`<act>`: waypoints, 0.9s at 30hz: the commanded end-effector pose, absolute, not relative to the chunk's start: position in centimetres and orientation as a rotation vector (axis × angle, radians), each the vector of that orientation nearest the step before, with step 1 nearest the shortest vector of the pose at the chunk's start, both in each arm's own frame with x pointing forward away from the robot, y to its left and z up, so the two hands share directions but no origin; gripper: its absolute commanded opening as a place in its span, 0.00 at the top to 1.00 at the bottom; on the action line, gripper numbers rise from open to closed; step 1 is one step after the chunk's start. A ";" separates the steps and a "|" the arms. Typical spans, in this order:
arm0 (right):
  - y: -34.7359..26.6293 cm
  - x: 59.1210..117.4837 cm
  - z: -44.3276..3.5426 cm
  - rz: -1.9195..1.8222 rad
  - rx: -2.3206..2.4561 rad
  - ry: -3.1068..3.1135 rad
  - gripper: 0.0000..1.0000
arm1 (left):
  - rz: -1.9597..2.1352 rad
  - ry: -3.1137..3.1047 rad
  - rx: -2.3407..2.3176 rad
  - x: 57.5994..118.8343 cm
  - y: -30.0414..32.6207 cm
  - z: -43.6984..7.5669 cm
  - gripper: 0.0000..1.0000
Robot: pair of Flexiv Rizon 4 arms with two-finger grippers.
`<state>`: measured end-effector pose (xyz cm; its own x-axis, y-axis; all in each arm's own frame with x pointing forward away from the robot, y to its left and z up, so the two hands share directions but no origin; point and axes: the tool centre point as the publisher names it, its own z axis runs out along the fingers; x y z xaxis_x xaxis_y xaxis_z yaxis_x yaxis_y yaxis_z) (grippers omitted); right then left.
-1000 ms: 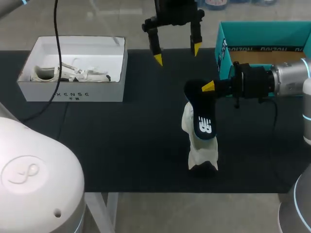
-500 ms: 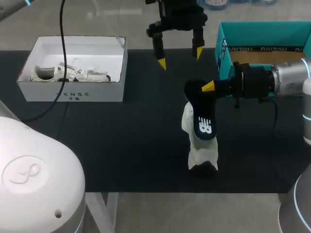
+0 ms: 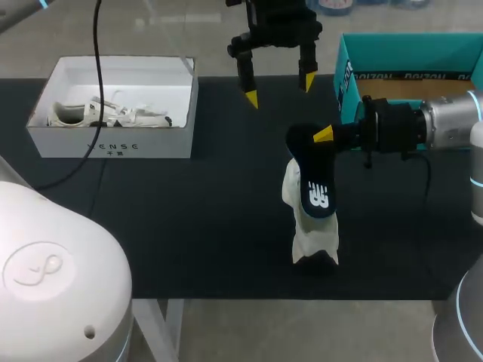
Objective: Take the shoe out of the shoebox, open the shoe tongue, remove and reinsert the insole, then place the shoe into the shoebox
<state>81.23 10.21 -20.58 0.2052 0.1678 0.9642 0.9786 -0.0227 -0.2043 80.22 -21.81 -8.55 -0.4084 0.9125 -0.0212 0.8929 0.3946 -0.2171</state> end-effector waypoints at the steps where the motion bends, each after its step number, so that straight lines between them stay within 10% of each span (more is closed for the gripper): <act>1: 10.3 81.2 -20.6 -0.973 -1.430 -1.171 1.00 | 0.294 -2.539 -1.650 80.2 -21.7 -8.6 0.00; 27: 10.3 81.2 -20.6 -0.973 -1.430 -1.171 1.00 | 0.886 -2.883 -1.778 75.7 -23.9 -4.4 0.00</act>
<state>81.23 10.21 -20.58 0.2052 0.1678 0.9642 0.9786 -0.0228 -0.2043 77.35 -25.67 -3.98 -0.4039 0.8810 -0.2463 0.9104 0.3606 -0.2027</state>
